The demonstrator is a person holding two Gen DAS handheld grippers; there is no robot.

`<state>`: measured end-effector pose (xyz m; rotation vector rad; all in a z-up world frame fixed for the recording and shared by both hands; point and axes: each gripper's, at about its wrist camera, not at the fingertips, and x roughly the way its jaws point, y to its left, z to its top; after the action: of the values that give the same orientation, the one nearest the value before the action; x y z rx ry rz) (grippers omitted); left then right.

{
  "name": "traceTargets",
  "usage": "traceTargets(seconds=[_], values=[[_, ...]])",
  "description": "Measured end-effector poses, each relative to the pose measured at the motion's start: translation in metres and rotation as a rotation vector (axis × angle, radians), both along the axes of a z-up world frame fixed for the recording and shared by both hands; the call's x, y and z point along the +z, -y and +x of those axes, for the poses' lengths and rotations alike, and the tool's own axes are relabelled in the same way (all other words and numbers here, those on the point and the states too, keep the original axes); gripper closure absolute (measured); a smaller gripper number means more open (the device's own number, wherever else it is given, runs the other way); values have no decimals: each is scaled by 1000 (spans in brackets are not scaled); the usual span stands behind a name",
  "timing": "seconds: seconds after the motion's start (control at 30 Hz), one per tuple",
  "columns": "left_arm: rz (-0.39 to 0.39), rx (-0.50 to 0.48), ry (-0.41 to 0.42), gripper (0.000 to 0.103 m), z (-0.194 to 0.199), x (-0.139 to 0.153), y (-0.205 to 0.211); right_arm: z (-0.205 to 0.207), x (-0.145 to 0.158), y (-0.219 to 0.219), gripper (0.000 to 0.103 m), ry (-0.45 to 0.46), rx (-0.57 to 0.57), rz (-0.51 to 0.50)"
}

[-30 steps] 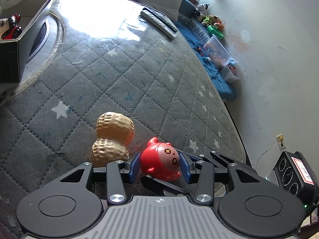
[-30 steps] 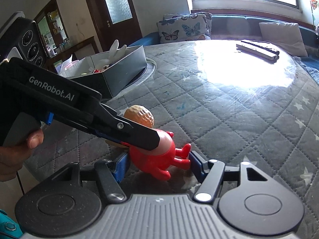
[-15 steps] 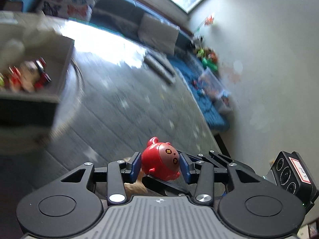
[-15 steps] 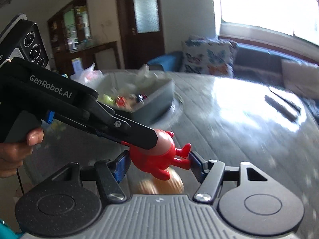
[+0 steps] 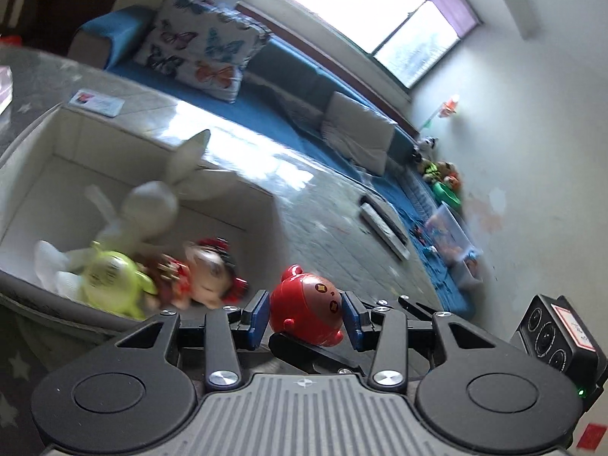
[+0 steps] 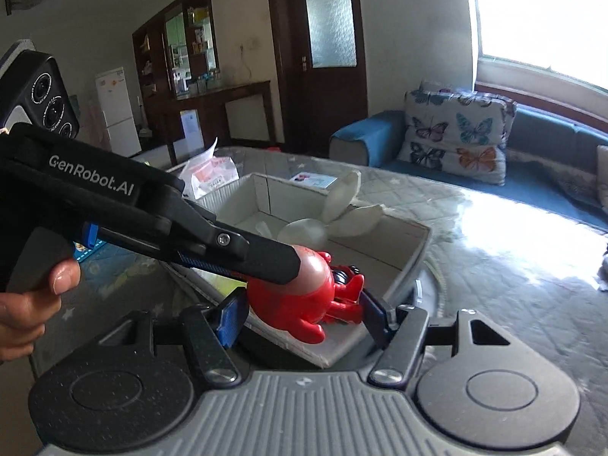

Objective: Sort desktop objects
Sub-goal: 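Lift the red figure with the left tool over the shoebox, then lower the red figure onto the doll in the box and open the left tool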

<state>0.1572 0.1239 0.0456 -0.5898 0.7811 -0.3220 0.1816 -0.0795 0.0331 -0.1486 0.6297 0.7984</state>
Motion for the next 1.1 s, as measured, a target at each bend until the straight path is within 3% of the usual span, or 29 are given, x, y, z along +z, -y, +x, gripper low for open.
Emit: traceTargets(seconds=[0.23,0.57,1.1], values=[[-29,28,-52,59,22,-26,-30,26,-21,-34,38,-46,18,-40],[-29,62,-17,59,43,-24,-57,50,-22,-64,38,-42,27,-43],[-85,93,-97,60,72,-54,-82,79,-45,-91,36,-98,16,-100]])
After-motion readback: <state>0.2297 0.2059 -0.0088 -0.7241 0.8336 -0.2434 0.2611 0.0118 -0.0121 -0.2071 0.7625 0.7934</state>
